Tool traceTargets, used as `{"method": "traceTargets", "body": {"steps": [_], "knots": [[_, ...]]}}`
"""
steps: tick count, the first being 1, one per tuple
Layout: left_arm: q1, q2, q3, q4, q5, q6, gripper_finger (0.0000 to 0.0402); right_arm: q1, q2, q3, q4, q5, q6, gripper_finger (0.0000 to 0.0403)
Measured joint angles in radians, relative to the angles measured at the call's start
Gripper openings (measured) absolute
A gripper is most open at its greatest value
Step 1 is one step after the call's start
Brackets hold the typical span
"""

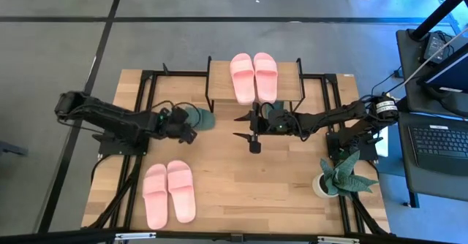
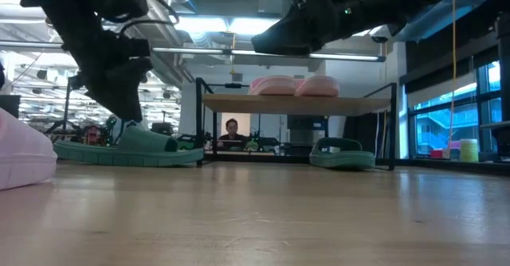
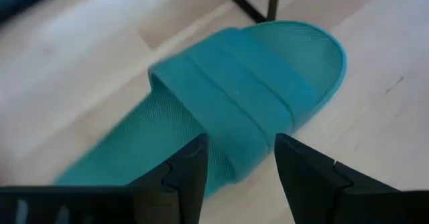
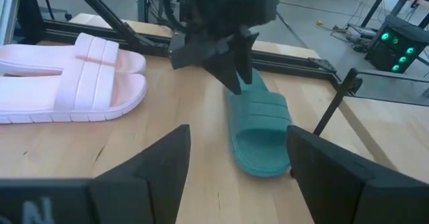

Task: Pick and place slides into the shelf
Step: Put the green slipper under the shelf

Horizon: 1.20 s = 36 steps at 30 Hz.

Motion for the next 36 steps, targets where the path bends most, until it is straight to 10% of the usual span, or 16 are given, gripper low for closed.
{"method": "traceTargets", "body": {"steps": [19, 36], "knots": [[0.194, -0.069, -0.013, -0.029, 0.164, -0.143, 0.0164, 0.013, 0.0, 0.0, -0.101, -0.003, -0.007, 0.0245], [0.312, -0.077, -0.15, 0.349, 0.402, -0.037, 0.0164, 0.038, 0.0, 0.0, -0.119, 0.001, -0.063, 0.0245]]}}
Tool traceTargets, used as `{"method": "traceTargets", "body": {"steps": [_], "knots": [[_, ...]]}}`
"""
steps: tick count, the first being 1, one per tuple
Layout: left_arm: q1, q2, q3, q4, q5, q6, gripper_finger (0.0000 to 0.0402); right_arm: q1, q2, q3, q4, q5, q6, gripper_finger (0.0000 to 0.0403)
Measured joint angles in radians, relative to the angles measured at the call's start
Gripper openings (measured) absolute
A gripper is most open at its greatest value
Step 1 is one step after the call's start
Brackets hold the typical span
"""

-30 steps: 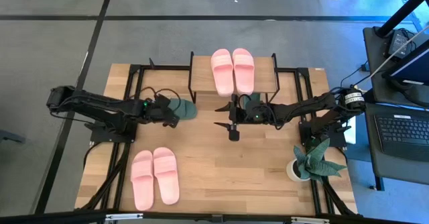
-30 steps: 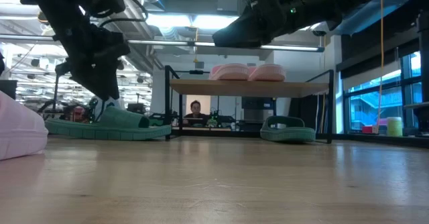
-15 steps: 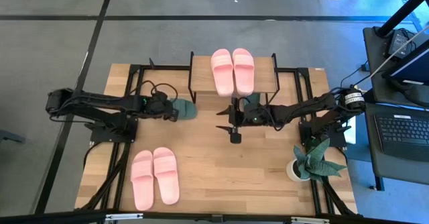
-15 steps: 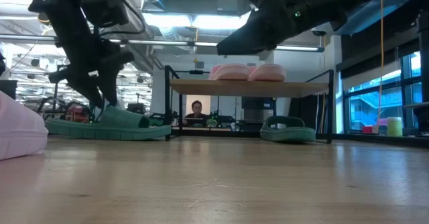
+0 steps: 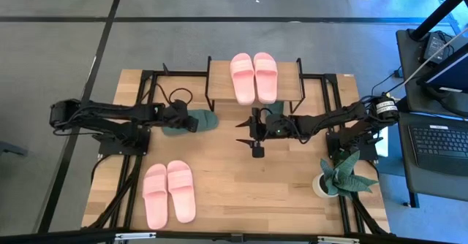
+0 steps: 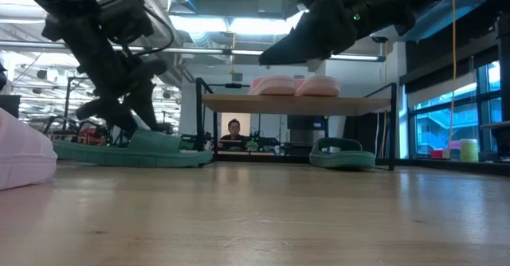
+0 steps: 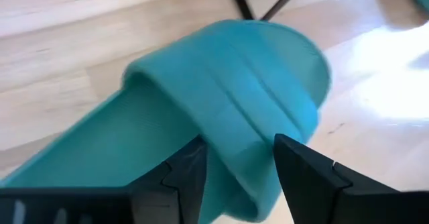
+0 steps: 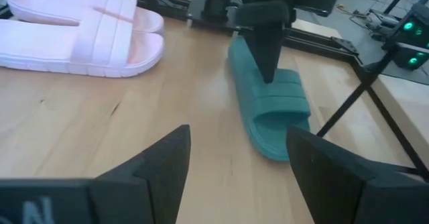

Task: Pick and place slides into the shelf
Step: Put the green slipper under the shelf

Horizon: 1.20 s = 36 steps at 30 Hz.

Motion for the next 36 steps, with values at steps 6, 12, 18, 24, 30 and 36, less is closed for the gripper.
{"method": "traceTargets", "body": {"steps": [6, 12, 18, 24, 30, 36], "knots": [[0.017, 0.0, 0.0, 0.008, 0.05, 0.003, 0.0164, 0.0, 0.0, 0.0, -0.027, -0.001, 0.0, 0.0245], [0.017, 0.0, 0.0, 0.013, 0.05, 0.004, 0.0128, 0.0, 0.0, 0.0, -0.037, -0.001, 0.0, 0.0245], [0.017, 0.0, 0.0, 0.019, 0.061, 0.03, 0.0047, 0.0, 0.0, 0.0, -0.039, -0.001, 0.0, 0.0245], [0.016, -0.001, 0.001, 0.024, 0.07, 0.101, 0.001, 0.0, 0.0, 0.0, -0.047, -0.001, 0.002, 0.0245], [0.014, -0.053, 0.029, 0.017, 0.118, 0.139, 0.0006, 0.0, 0.0, 0.0, -0.055, -0.001, 0.003, 0.0245], [0.008, -0.133, 0.122, -0.107, 0.198, 0.153, 0.0003, 0.0, 0.0, 0.0, -0.056, -0.002, 0.006, 0.0245]]}}
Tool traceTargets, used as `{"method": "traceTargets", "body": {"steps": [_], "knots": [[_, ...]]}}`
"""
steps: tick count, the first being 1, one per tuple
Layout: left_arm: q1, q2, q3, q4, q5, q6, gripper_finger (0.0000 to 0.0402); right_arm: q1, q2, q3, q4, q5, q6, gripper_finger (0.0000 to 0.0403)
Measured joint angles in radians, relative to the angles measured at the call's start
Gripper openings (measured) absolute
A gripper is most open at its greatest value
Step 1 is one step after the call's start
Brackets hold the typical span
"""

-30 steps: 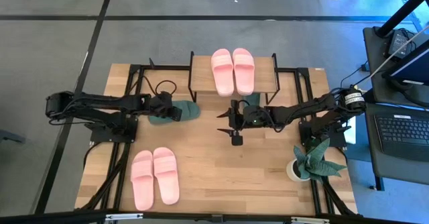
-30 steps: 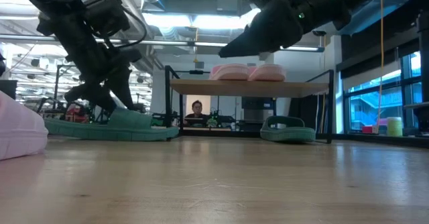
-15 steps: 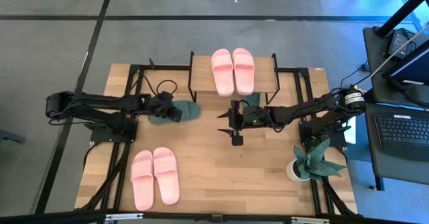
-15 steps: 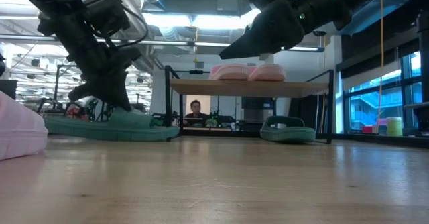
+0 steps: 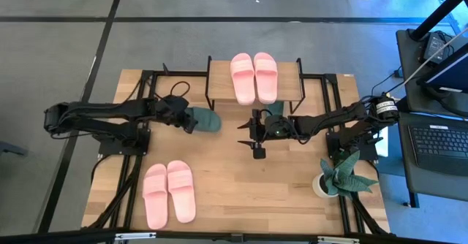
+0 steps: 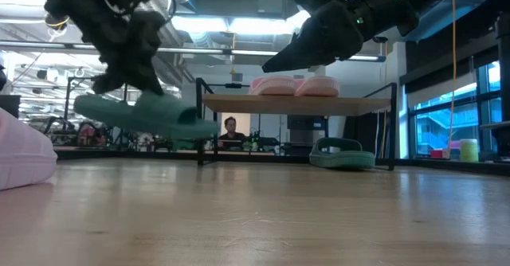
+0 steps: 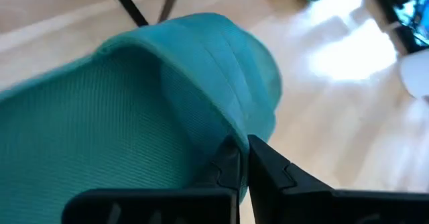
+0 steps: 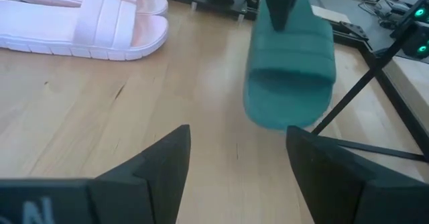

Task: Pick and place slides into the shelf
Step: Put the green slipper under the shelf

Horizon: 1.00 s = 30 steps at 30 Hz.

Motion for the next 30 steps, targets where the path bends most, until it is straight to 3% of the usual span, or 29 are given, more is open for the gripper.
{"method": "traceTargets", "body": {"steps": [5, 12, 22, 30], "knots": [[-0.034, -0.021, 0.056, -0.08, 0.036, -0.05, 0.0002, 0.0, 0.0, 0.0, -0.003, 0.0, 0.001, 0.0245], [-0.137, -0.019, 0.083, -0.06, 0.085, -0.171, 0.0002, 0.0, 0.0, 0.0, -0.003, 0.0, -0.001, 0.0245], [-0.365, 0.053, 0.085, 0.404, -0.122, -0.082, 0.0002, 0.002, 0.0, 0.0, -0.067, 0.0, -0.006, 0.0245], [-0.444, 0.229, 0.085, 0.537, -0.255, -0.079, 0.0002, 0.029, 0.0, 0.0, -0.112, 0.016, -0.016, 0.0245]]}}
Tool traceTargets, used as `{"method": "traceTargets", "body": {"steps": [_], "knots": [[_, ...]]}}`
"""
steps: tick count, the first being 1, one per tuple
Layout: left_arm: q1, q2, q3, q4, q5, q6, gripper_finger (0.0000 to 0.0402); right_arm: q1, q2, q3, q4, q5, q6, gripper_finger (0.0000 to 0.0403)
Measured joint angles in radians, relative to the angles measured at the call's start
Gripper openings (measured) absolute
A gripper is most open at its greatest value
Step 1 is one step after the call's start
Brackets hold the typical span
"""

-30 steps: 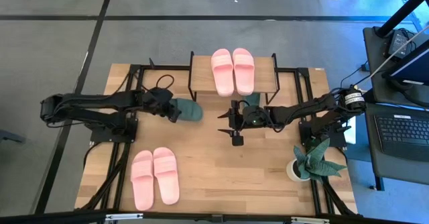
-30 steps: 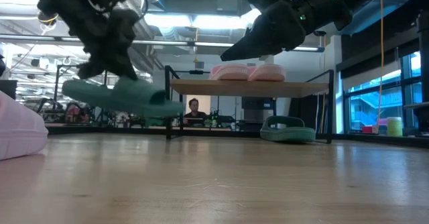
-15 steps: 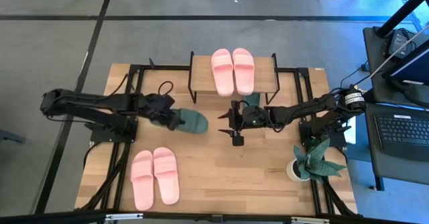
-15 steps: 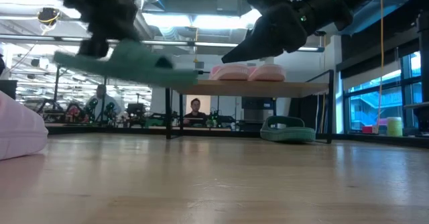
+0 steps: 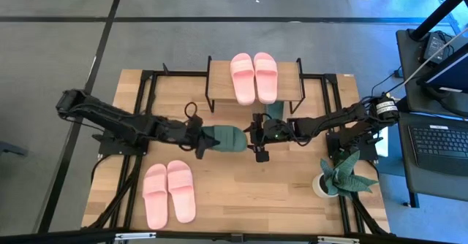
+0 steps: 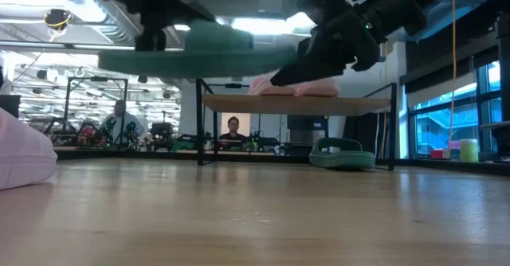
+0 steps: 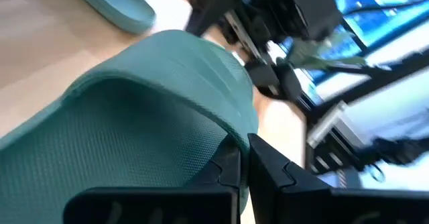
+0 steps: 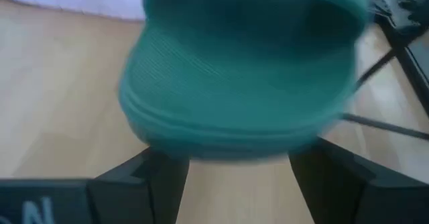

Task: Pick and place slides into the shelf
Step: Put the green slipper under the shelf

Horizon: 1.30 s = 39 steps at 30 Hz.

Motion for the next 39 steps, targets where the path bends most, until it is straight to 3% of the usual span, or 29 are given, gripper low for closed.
{"method": "traceTargets", "body": {"steps": [4, 9, 28, 35, 39], "knots": [[-0.004, 0.08, 0.0, 0.094, -0.072, 0.007, 0.0002, 0.034, 0.0, 0.0, -0.05, 0.136, -0.017, 0.0245], [-0.011, 0.161, 0.0, 0.211, -0.09, 0.0, 0.0002, 0.091, 0.0, -0.002, -0.071, 0.286, -0.044, 0.0245], [-0.039, 0.473, -0.001, 0.618, -0.146, 0.003, 0.0006, 0.181, 0.0, -0.003, -0.25, 0.356, 0.045, 0.0245], [-0.038, 0.503, -0.001, 0.624, -0.146, 0.027, 0.0003, 0.181, 0.001, -0.003, -0.265, 0.354, 0.072, 0.0245], [-0.038, 0.503, -0.001, 0.63, -0.152, 0.058, 0.0022, 0.181, 0.001, -0.003, -0.264, 0.354, 0.077, 0.0245]]}}
